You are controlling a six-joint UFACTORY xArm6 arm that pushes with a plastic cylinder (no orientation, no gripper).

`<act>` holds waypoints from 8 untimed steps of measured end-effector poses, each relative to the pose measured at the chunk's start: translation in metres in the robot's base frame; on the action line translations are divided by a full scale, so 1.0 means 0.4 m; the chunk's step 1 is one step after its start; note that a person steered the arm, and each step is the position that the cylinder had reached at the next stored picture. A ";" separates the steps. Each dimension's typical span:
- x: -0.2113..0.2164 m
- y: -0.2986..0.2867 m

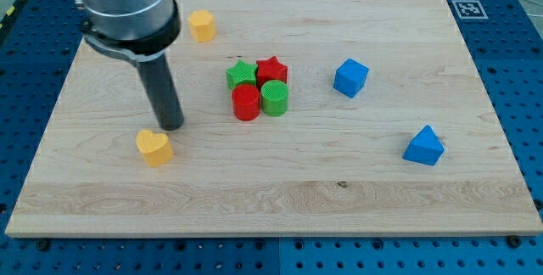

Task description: Push the yellow heart towards the bottom center

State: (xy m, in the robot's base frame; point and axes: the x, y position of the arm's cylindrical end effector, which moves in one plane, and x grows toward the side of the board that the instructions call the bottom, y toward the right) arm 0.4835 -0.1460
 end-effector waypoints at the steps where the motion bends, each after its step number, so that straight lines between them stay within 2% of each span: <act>1: 0.000 -0.030; 3: 0.018 -0.141; 8: 0.078 -0.070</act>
State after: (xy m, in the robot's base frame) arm 0.5145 -0.1738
